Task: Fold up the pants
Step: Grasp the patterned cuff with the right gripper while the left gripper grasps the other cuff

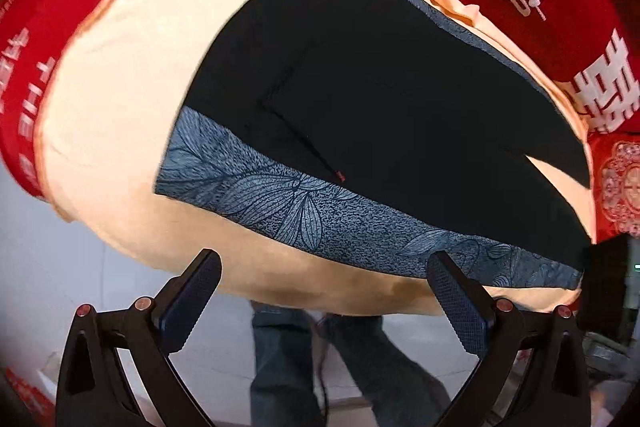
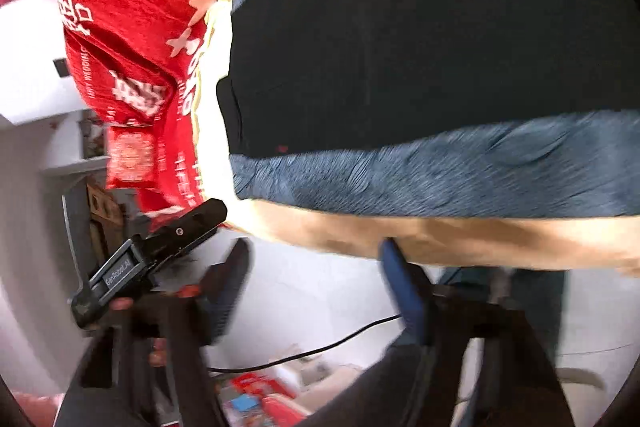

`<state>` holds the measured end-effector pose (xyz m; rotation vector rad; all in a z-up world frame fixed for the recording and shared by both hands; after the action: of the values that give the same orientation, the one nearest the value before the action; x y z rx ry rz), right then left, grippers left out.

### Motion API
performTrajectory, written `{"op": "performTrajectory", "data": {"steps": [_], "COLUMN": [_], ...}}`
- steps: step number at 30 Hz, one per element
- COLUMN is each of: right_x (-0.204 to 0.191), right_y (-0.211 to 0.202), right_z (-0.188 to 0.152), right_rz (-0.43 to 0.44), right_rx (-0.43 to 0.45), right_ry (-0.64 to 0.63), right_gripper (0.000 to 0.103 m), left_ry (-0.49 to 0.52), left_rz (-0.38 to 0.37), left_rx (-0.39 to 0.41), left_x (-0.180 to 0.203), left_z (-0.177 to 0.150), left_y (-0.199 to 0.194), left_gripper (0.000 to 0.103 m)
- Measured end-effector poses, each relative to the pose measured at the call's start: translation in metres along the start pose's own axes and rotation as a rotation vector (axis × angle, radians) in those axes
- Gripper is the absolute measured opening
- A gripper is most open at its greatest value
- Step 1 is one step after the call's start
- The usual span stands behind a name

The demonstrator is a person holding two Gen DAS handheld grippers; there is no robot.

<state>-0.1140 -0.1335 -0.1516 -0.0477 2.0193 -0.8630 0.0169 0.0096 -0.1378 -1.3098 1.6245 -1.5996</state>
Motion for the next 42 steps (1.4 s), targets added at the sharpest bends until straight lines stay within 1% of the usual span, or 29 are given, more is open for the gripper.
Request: {"op": "performTrajectory", "data": {"steps": [1,5,8,10,11,12,15,18,22,25,27,28,30,31,33,34,35,36,37,39,40,41,42], "right_x": [0.006,0.035,0.054,0.062,0.063,0.063,0.058,0.038,0.014,0.0,-0.003,-0.001,0.006,0.011,0.026,0.036,0.047,0.055,0.065,0.084,0.093,0.102,0.11], "right_y": [0.01,0.036,0.046,0.046,0.043,0.04,0.034,0.017,-0.007,-0.018,-0.026,-0.028,-0.025,-0.021,-0.016,-0.014,-0.013,-0.013,-0.013,-0.016,-0.018,-0.022,-0.025], "right_z": [0.0,-0.001,0.0,0.004,0.008,0.012,0.024,0.03,0.032,0.034,0.035,0.035,0.034,0.034,0.032,0.031,0.03,0.03,0.029,0.026,0.025,0.023,0.022], "right_rz": [0.025,0.065,0.077,0.115,0.148,0.179,0.245,0.325,0.391,0.422,0.437,0.438,0.424,0.416,0.406,0.406,0.412,0.417,0.421,0.435,0.448,0.474,0.509], "right_rx": [0.001,0.041,0.072,0.11,0.142,0.17,0.213,0.248,0.274,0.289,0.292,0.288,0.272,0.265,0.266,0.274,0.288,0.299,0.313,0.339,0.352,0.369,0.382], "right_ry": [0.009,0.047,0.068,0.076,0.078,0.077,0.083,0.058,0.03,0.009,-0.003,-0.007,-0.004,0.004,0.031,0.053,0.08,0.103,0.129,0.177,0.199,0.229,0.264], "right_gripper": [0.064,0.064,0.064,0.064,0.064,0.064,0.065,0.065,0.065,0.065,0.065,0.065,0.065,0.065,0.065,0.065,0.065,0.065,0.065,0.063,0.06,0.049,0.041], "left_ry": [0.009,0.05,0.06,0.057,0.054,0.051,0.047,0.029,-0.06,-0.129,-0.161,-0.177,-0.187,-0.181,-0.166,-0.153,-0.143,-0.137,-0.124,-0.094,-0.071,-0.058,-0.044], "left_rz": [-0.02,-0.083,-0.115,-0.145,-0.158,-0.169,-0.203,-0.265,-0.406,-0.485,-0.507,-0.5,-0.473,-0.444,-0.416,-0.4,-0.397,-0.396,-0.393,-0.372,-0.355,-0.344,-0.331], "left_rx": [-0.003,-0.012,-0.017,-0.025,-0.03,-0.034,-0.042,-0.039,-0.018,0.0,0.014,0.03,0.052,0.049,0.049,0.048,0.044,0.046,0.047,0.049,0.046,0.043,0.04], "left_x": [-0.003,-0.009,-0.012,-0.013,-0.014,-0.014,-0.013,-0.011,-0.008,-0.01,-0.012,-0.014,-0.017,-0.015,-0.016,-0.016,-0.016,-0.016,-0.016,-0.014,-0.012,-0.011,-0.01], "left_z": [0.0,0.004,0.005,0.005,0.005,0.004,0.003,0.002,0.015,0.028,0.037,0.043,0.05,0.055,0.058,0.061,0.062,0.063,0.063,0.065,0.066,0.066,0.067], "left_y": [0.007,0.032,0.046,0.052,0.054,0.056,0.06,0.06,0.057,0.056,0.054,0.052,0.048,0.049,0.048,0.048,0.047,0.045,0.041,0.036,0.033,0.032,0.032], "left_gripper": [0.103,0.103,0.103,0.103,0.103,0.103,0.103,0.103,0.103,0.103,0.103,0.103,0.091,0.079,0.064,0.051,0.042,0.039,0.038,0.038,0.038,0.038,0.038]}}
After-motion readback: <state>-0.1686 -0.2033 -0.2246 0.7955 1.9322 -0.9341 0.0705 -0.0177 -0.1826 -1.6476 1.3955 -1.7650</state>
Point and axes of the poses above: each gripper's, at about its wrist camera, not at the fingertips, and y roughly the way its jaws point, x to its right, z to its top, the point moved 6 cm from there along y, roughly the way its jaws point, and after that the axes turned 13 degrees about -x, right-handed, at the moved point
